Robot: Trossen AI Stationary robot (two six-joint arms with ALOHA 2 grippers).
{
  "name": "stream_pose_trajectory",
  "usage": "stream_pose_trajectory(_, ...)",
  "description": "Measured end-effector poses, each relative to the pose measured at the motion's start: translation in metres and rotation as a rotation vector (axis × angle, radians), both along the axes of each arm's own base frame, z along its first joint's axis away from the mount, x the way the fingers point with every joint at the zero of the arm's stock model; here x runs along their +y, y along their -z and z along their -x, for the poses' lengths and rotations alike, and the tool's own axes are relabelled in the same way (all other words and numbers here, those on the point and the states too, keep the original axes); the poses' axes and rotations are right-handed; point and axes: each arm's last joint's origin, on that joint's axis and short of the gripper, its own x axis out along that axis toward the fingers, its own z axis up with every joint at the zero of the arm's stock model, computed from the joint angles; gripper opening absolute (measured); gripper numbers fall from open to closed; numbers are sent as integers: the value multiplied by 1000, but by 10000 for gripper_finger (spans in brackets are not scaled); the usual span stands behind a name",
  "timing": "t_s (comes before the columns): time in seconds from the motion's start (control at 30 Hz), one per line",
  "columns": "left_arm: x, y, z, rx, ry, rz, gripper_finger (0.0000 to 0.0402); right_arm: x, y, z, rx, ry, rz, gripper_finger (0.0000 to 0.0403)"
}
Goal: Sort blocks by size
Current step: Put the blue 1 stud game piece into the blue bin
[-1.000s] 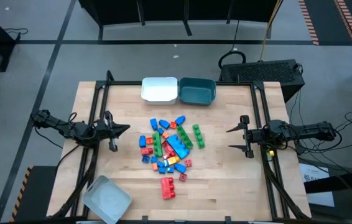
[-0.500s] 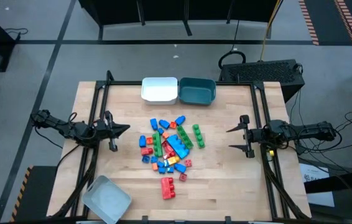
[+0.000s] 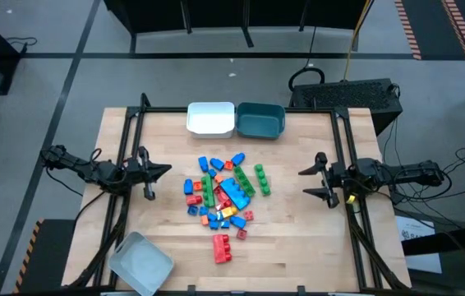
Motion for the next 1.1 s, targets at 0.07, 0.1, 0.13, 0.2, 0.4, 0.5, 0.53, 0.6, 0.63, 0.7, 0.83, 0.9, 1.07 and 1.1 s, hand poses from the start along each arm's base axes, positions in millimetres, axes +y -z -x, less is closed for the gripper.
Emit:
stream_pose_trajectory(0.07,0,0,0,4,-3,-32,2,-1,0,0,3,18,-29,279)
stream_pose_trajectory(0.1,0,-1,0,5,-5,-53,2,-1,0,0,3,27,-36,279)
stream_pose_trajectory(0.13,0,-1,0,9,-3,-70,2,-1,0,0,3,39,-36,279)
stream_pose_trajectory(0.2,-1,-1,0,10,15,-78,2,-2,0,0,2,60,-33,279)
stream_pose_trajectory(0.4,0,-9,1,-55,-5,-110,2,-4,0,0,1,147,-35,279)
stream_pose_trajectory(0.5,3,-20,4,-140,-71,-79,2,-6,-1,0,-1,215,-30,279)
stream_pose_trajectory(0.53,4,-23,4,-137,-87,-72,4,-7,-1,0,-2,233,-20,279)
stream_pose_trajectory(0.6,5,-32,5,-137,-87,-69,13,-7,-1,0,-2,255,4,279)
stream_pose_trajectory(0.63,4,-35,4,-131,-69,-72,21,-7,-1,0,-1,259,17,279)
stream_pose_trajectory(0.7,1,-34,-1,-91,-30,-71,41,-7,-1,0,0,260,40,279)
stream_pose_trajectory(0.83,-5,-36,-12,-34,49,-82,92,-7,-1,0,1,263,74,279)
stream_pose_trajectory(0.9,-8,-35,-20,10,60,-90,119,-7,-1,0,1,263,75,279)
stream_pose_trajectory(1.07,-12,-38,-42,97,-34,-123,172,-7,-1,0,2,262,72,279)
stream_pose_trajectory(1.1,-11,-42,-47,100,-75,-87,179,-7,-1,0,2,262,69,279)
